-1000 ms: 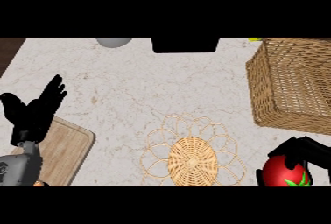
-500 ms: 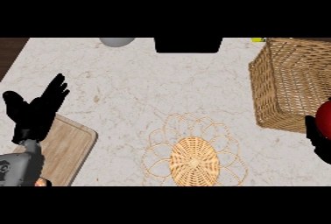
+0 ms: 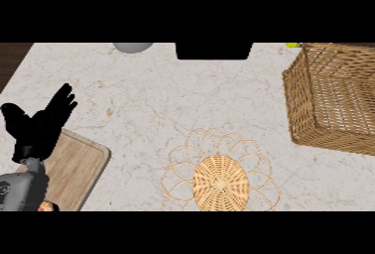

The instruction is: Pick the tomato from the placemat and place it in the basket

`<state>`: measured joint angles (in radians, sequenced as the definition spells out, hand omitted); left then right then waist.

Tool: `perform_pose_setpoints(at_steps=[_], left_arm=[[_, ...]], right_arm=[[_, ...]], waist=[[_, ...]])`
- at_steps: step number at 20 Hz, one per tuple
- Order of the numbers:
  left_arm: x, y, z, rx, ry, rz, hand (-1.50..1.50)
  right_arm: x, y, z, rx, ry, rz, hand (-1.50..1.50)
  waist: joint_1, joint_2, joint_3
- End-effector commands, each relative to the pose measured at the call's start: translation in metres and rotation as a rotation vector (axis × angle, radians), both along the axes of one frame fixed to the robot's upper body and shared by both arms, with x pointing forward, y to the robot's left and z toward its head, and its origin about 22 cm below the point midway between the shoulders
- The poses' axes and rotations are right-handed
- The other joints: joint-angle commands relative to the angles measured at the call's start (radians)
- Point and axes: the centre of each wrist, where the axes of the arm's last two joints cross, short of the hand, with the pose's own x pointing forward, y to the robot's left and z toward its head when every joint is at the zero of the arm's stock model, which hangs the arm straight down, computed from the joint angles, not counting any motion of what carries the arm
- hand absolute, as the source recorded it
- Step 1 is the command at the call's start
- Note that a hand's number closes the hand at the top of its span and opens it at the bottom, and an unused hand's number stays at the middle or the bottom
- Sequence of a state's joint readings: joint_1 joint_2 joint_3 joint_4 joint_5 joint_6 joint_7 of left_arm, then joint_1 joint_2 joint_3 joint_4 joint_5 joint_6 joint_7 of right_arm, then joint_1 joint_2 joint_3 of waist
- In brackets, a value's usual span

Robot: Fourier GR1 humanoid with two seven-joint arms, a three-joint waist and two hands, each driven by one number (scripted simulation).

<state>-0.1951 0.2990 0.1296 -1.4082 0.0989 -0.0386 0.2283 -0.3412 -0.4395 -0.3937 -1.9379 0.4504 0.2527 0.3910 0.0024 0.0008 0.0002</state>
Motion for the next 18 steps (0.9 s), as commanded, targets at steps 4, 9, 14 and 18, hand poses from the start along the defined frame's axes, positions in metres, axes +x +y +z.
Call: perform_pose_setpoints(at_steps=[4,9,14,18], left_arm=[[0.013,-0.012,-0.015,0.013,-0.008,0.001,0.00],[0.015,-0.016,-0.011,-0.002,0.005,0.005,0.00],[-0.001,-0.002,-0.002,-0.004,0.006,0.014,0.00],[-0.001,0.000,-0.001,-0.015,0.008,-0.008,0.00]], right_arm=[[0.021,-0.041,-0.045,0.039,-0.012,-0.004,1.50],[0.037,-0.059,-0.052,0.067,-0.004,0.010,1.50],[0.051,-0.069,-0.084,0.118,0.029,-0.163,-1.50],[0.055,-0.092,-0.082,0.111,-0.001,-0.109,-1.50]], waist=[[-0.004,0.001,0.000],[-0.003,0.000,0.000],[0.003,0.000,0.000],[0.001,0.000,0.000]])
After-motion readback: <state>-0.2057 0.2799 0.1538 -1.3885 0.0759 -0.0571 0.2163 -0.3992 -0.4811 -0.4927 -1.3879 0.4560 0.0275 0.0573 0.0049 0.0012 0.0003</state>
